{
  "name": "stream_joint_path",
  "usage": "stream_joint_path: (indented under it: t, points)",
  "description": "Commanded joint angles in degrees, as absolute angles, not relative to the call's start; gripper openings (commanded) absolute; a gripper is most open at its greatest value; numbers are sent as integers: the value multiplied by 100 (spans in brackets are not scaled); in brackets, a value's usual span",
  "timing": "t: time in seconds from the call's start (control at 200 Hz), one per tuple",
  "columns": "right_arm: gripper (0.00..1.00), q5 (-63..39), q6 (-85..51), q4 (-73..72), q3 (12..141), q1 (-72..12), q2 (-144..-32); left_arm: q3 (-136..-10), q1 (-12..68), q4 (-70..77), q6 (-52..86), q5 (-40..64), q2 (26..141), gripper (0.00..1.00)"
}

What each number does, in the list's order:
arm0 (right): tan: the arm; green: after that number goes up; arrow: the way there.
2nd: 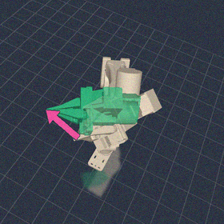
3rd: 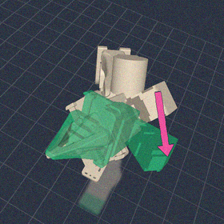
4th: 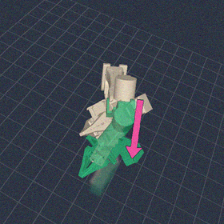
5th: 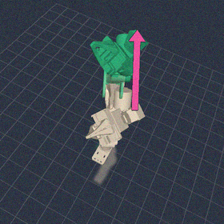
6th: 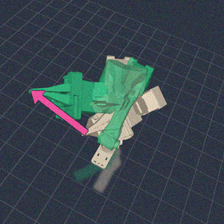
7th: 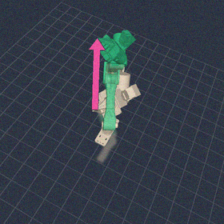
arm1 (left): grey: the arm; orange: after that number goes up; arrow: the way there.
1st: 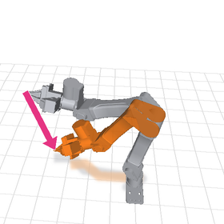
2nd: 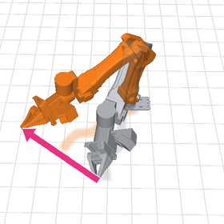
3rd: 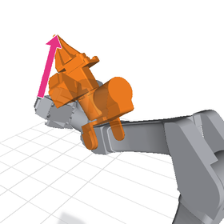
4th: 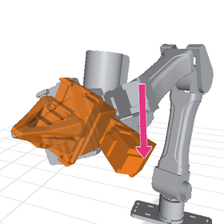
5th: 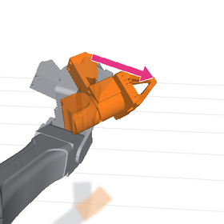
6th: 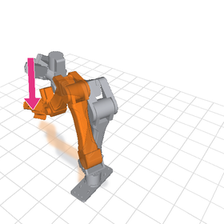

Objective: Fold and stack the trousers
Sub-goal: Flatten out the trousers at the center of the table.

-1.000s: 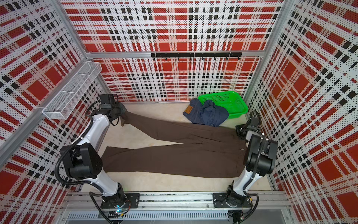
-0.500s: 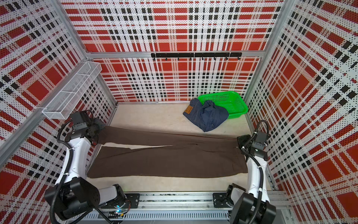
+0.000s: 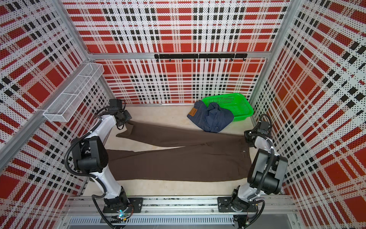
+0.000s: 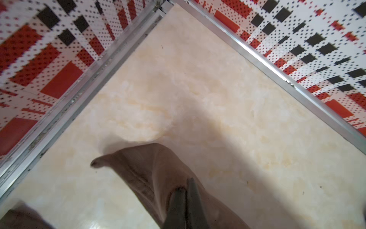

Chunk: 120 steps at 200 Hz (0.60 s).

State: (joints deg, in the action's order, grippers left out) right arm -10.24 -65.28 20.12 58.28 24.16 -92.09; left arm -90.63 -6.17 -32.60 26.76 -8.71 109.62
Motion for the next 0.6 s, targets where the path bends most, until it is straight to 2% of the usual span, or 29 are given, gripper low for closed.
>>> stream_joint_path:
  t: [0.0,0.165,0.596]
  points:
    - [0,-541,-6660,1741,6146,2393,-9616,-9828,-477,-3488,2694,-1384,11499,0]
    - [0,-474,-6731,1651,6380,2288,-10014,-10754,-344,-3830,2646,-1450,12266,0]
    - [0,-310,-6864,1780,7052,1964,-10891,-11837,-393,-4146,2614,-1435,13339,0]
